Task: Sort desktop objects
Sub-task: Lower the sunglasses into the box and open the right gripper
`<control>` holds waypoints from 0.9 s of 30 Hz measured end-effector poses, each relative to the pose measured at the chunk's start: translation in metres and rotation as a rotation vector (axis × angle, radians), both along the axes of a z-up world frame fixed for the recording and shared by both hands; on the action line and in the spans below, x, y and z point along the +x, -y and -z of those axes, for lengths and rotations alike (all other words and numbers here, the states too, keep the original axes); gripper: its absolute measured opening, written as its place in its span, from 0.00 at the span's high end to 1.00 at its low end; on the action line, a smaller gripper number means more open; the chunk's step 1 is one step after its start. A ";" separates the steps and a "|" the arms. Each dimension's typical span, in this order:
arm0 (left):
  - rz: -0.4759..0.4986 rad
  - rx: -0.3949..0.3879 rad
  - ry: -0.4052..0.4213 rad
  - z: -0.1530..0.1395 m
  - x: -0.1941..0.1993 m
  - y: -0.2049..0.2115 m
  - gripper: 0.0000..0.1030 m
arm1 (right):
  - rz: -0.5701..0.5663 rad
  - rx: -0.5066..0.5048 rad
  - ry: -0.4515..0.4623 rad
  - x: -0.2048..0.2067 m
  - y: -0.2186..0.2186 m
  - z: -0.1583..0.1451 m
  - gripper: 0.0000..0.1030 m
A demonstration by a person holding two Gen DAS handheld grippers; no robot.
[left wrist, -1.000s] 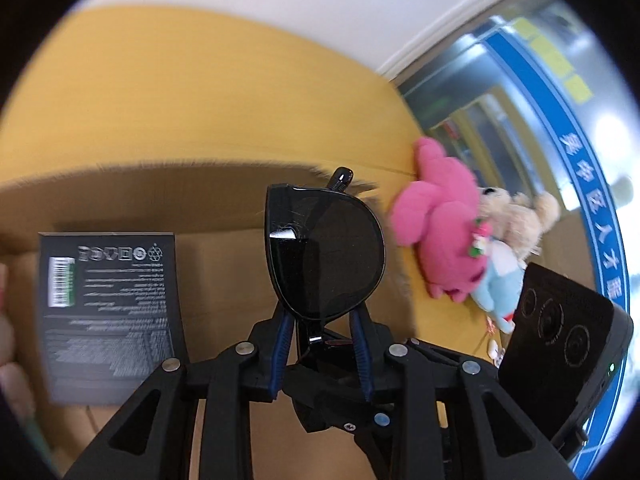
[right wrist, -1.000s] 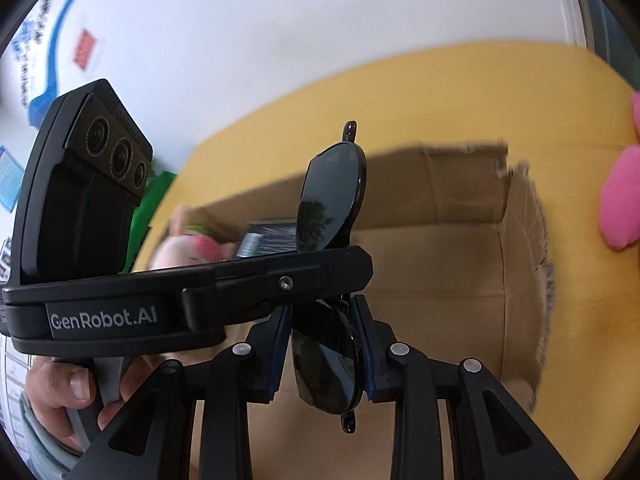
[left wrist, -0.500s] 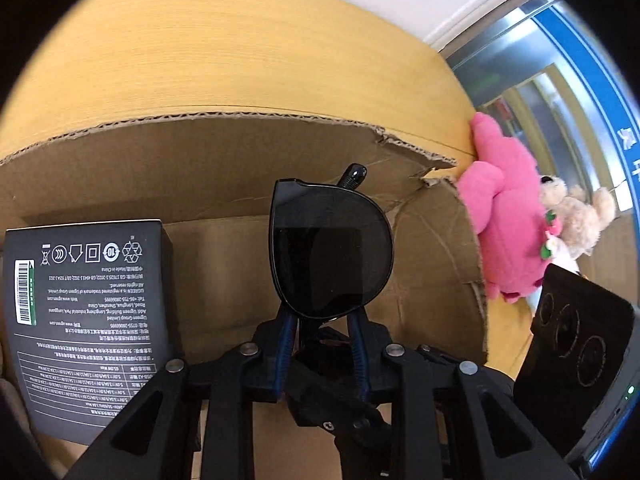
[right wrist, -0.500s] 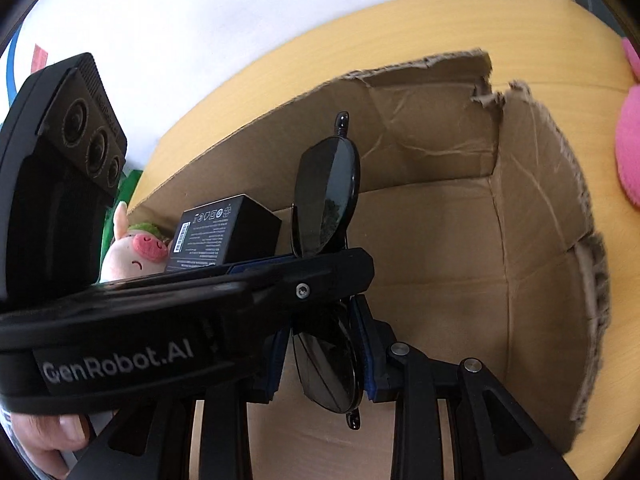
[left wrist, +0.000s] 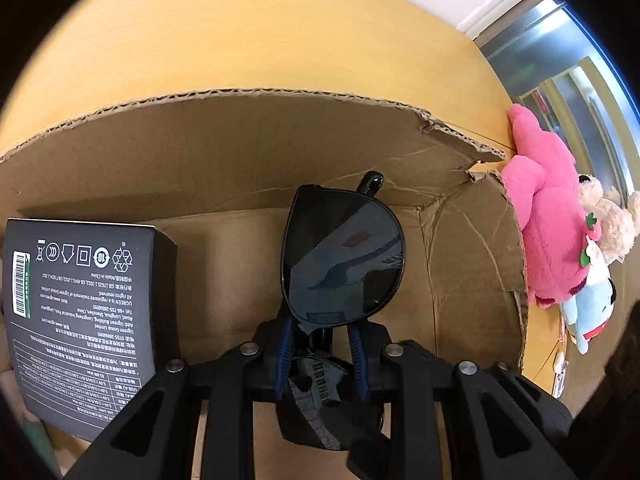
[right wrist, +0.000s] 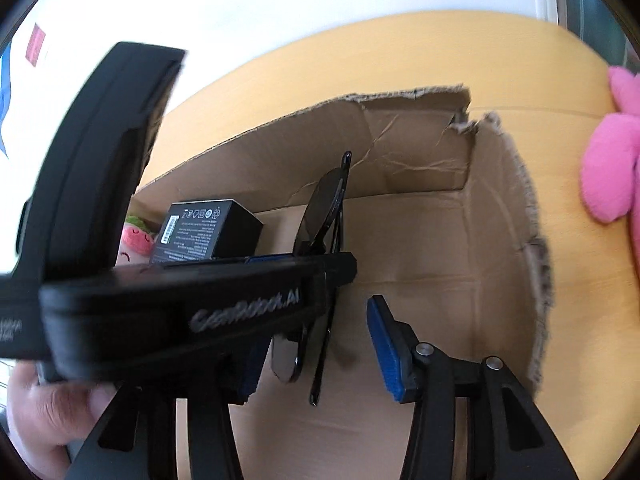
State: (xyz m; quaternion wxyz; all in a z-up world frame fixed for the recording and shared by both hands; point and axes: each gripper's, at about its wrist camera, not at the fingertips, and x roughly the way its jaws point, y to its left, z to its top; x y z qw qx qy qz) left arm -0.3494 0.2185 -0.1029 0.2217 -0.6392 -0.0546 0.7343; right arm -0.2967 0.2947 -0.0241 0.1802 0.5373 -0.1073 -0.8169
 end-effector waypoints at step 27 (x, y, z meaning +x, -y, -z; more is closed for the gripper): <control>0.005 0.081 -0.046 -0.031 0.009 0.015 0.75 | -0.139 0.012 -0.187 0.066 -0.012 -0.057 0.78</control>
